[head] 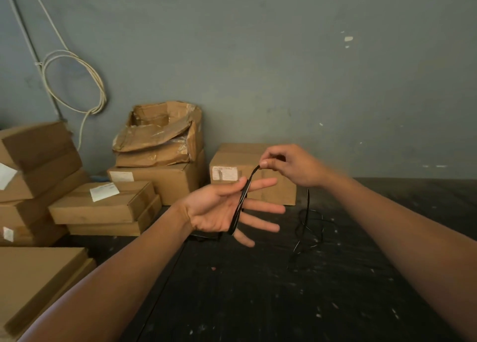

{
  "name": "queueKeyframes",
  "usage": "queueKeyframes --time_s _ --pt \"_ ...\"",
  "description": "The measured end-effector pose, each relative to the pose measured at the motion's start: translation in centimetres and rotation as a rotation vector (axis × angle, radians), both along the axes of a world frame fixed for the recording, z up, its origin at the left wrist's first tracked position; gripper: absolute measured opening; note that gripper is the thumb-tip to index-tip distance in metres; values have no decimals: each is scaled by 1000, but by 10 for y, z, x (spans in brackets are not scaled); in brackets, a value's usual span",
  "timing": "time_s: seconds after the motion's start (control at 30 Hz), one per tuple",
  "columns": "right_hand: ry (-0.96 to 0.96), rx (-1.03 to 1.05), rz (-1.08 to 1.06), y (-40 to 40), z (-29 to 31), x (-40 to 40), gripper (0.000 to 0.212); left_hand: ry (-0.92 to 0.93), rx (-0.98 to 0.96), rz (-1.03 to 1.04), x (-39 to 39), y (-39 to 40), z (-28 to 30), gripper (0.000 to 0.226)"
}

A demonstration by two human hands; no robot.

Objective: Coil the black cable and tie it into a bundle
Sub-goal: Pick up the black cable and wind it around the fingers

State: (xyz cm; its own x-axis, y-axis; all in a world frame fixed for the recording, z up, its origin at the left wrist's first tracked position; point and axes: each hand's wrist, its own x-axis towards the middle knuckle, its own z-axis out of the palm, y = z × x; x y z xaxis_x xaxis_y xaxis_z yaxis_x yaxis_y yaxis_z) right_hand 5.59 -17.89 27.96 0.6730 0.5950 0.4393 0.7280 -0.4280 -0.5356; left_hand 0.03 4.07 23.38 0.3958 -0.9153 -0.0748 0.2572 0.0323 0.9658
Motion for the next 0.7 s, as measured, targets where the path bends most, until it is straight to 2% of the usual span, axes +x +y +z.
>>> queueKeyframes --time_s 0.1,0.27,0.37,0.47,0.7 --pt "174 151 60 5 -27 -6 20 -34 -70 -9 -2 -3 12 53" --pt "403 358 105 34 -85 -26 20 -68 -204 52 3 -5 34 53" --pt "427 193 9 49 -116 -38 23 -79 -276 123 10 0 53 50" --pt "429 117 23 57 -131 -49 23 -86 -278 248 19 9 61 50" --pt "386 -76 134 66 -116 -67 32 -53 -249 577 39 18 42 52"
